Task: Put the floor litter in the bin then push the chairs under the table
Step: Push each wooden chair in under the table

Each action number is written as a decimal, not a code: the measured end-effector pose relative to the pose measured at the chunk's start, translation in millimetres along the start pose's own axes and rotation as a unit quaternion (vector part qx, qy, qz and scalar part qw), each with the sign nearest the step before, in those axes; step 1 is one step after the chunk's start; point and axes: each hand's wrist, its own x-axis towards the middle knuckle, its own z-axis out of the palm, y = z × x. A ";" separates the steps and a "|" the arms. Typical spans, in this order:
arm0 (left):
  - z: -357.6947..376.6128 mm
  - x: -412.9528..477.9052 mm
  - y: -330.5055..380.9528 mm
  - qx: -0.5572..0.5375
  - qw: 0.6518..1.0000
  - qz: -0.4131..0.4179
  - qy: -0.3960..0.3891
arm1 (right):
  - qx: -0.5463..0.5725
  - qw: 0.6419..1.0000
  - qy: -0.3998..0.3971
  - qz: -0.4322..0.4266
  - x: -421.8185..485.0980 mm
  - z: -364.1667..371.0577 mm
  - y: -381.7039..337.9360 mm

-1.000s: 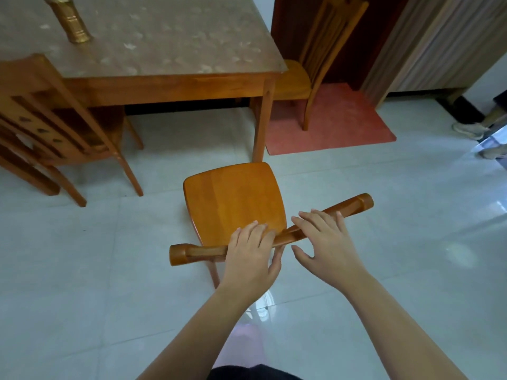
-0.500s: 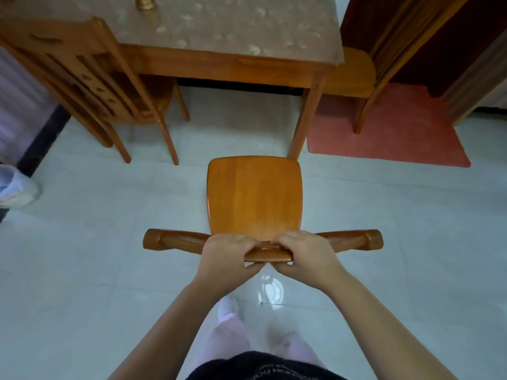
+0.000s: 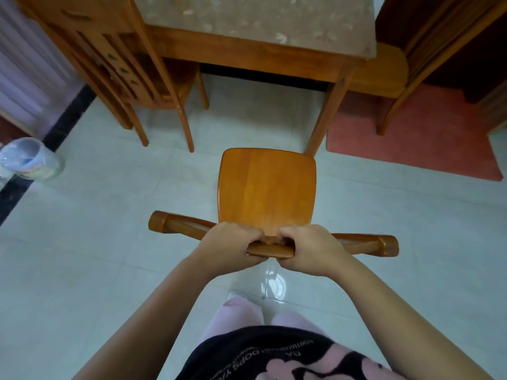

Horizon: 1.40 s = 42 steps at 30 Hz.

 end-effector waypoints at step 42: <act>-155.1 170.0 -95.8 -0.209 0.973 -0.007 -0.103 | 0.178 0.981 0.014 0.078 170.1 -140.5 6.6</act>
